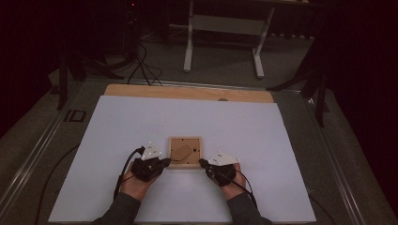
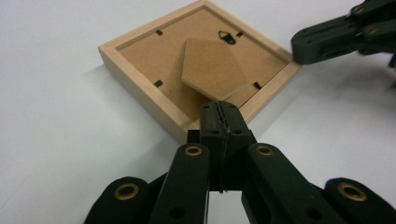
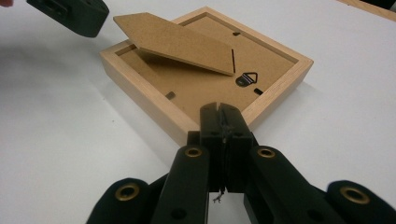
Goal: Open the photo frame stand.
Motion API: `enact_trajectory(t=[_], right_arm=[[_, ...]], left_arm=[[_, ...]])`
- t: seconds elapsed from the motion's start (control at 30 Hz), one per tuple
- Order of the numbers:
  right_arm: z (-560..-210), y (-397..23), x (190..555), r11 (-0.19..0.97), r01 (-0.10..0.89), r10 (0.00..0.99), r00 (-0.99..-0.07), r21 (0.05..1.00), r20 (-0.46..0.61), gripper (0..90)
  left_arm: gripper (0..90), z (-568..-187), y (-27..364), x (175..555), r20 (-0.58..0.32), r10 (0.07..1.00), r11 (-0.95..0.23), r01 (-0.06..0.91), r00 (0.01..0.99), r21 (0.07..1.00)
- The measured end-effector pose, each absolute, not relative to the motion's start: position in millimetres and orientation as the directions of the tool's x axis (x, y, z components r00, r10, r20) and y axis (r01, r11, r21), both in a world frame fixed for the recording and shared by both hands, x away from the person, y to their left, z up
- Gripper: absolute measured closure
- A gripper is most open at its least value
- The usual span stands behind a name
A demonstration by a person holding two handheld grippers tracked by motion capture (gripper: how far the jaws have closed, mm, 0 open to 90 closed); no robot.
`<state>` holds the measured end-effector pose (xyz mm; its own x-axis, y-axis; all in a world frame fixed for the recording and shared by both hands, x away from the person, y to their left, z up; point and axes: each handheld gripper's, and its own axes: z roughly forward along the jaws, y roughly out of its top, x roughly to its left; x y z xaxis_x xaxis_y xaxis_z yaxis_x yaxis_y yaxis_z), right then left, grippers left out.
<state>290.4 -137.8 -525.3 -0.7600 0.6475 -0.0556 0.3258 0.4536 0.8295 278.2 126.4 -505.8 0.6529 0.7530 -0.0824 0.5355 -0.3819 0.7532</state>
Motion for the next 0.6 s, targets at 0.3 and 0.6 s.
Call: enact_trajectory(t=[0.3, 0.6], right_arm=[[-525, -138, 290, 0.453, 0.324, 0.648, -0.76, 0.83, -0.057, 88.9], [-525, -138, 290, 0.453, 0.323, 0.647, -0.76, 0.831, -0.057, 88.9]], left_arm=[[89.6, -509, 121, 284, -0.083, 0.76, -0.381, 0.545, 0.645, 0.747], [89.6, -497, 117, 289, -0.1, 0.755, -0.351, 0.529, 0.648, 0.772]])
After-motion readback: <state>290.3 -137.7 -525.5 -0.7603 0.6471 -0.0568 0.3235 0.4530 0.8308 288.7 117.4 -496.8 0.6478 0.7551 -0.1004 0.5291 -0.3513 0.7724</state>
